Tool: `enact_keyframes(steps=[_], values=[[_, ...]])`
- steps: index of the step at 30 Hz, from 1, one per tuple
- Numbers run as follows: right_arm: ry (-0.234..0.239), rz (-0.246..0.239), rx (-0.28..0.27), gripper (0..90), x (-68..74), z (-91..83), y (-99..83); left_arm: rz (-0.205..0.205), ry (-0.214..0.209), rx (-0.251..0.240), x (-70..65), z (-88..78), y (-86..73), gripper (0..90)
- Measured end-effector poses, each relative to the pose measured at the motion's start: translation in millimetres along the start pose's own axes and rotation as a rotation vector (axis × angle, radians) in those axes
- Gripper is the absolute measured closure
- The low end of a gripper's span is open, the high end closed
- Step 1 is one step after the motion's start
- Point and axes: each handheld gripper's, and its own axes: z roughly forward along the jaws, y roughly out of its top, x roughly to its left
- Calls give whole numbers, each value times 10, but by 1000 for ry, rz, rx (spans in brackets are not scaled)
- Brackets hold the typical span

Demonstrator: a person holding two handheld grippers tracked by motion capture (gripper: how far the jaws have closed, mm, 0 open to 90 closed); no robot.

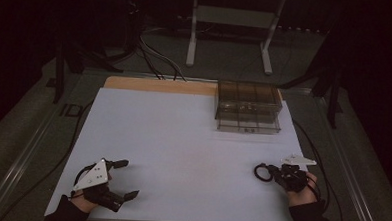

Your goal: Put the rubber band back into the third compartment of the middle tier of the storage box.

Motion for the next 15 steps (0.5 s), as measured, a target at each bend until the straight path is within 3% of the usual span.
enact_keyframes(steps=[15], values=[[33, -23, -13, 866, 106, -37, 143, -1, 1, 1, 2, 7, -1, 3]])
